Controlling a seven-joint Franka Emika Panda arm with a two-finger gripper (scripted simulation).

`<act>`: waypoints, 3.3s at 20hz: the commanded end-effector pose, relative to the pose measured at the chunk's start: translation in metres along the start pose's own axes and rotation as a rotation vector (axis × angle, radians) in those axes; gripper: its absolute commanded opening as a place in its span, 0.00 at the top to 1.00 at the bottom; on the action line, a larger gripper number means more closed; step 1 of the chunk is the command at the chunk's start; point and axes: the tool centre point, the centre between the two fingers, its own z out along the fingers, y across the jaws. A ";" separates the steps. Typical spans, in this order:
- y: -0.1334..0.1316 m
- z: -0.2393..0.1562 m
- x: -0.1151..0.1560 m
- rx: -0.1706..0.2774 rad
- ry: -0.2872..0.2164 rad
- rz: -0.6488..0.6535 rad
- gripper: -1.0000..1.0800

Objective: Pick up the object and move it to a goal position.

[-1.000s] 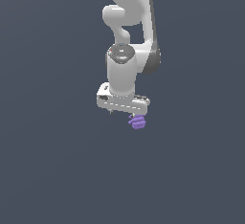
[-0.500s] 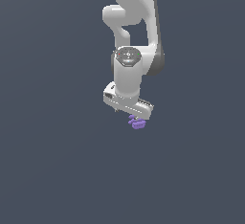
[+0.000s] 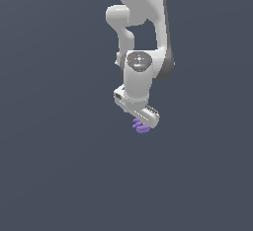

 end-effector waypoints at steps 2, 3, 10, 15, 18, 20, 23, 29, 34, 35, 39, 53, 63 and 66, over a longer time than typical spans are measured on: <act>-0.004 0.003 -0.005 -0.001 0.000 0.088 0.04; -0.005 0.004 -0.007 -0.001 0.000 0.113 0.04; -0.012 0.011 -0.017 -0.003 0.001 0.287 0.04; -0.016 0.015 -0.024 -0.003 0.003 0.411 0.04; -0.019 0.018 -0.028 -0.004 0.004 0.480 0.04; -0.020 0.019 -0.030 -0.004 0.005 0.521 0.04; -0.022 0.021 -0.033 -0.004 0.006 0.572 0.04; -0.024 0.023 -0.037 -0.004 0.008 0.640 0.04; -0.025 0.024 -0.038 -0.004 0.009 0.662 0.04; -0.025 0.024 -0.038 -0.004 0.009 0.662 0.04; -0.025 0.027 -0.038 -0.004 0.009 0.658 0.04; -0.024 0.074 -0.038 -0.004 0.009 0.663 0.04; -0.024 0.074 -0.038 -0.004 0.009 0.663 1.00; -0.026 0.071 -0.037 0.002 0.010 0.660 1.00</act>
